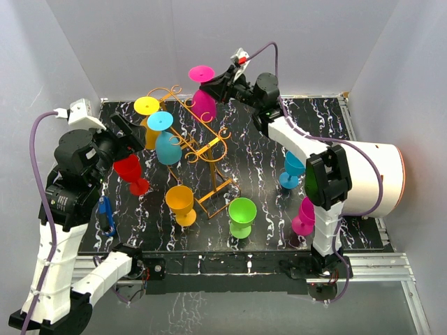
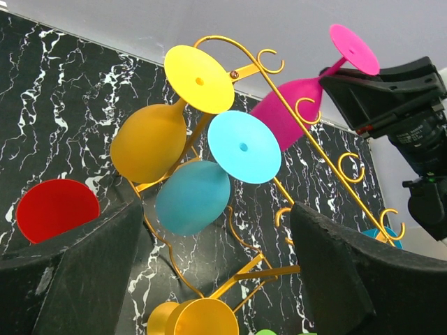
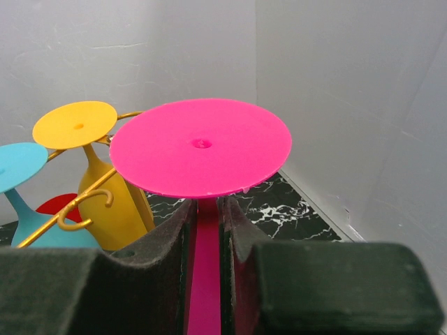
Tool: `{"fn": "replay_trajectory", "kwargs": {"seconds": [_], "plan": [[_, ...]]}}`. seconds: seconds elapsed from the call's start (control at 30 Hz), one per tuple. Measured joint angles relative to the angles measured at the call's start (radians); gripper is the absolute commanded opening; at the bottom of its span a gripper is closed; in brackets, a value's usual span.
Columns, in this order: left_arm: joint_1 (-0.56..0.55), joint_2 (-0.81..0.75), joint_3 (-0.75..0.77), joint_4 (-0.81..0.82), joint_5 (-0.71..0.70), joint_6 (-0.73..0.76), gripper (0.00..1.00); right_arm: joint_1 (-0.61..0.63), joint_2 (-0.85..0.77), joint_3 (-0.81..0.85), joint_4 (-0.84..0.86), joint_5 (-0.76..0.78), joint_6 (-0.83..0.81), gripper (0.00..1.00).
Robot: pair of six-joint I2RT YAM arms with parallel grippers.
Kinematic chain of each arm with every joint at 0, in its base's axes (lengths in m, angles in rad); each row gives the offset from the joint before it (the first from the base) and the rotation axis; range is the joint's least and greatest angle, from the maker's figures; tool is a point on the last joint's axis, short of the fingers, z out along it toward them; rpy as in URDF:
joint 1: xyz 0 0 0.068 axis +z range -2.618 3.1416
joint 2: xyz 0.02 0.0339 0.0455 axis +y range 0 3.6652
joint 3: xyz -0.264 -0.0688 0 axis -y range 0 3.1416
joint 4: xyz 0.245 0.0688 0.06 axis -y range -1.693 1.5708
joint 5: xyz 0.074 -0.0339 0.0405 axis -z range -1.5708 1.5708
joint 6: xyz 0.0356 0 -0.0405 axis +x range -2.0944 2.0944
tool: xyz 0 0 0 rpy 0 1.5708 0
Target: Place the wine glass upside down on the wine glass rack
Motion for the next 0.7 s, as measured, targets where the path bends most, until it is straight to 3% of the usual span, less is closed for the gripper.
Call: {"fn": "replay_trajectory", "kwargs": {"seconds": [0.3,0.7], "plan": [[0.000,-0.014,-0.015,0.004,0.092,0.010,0.86,0.079,0.041,0.071,-0.011,0.005,-0.002,0.00],[0.000,0.001,-0.015,-0.004,0.126,0.023,0.86,0.076,0.102,0.140,-0.095,0.045,-0.076,0.00]]}}
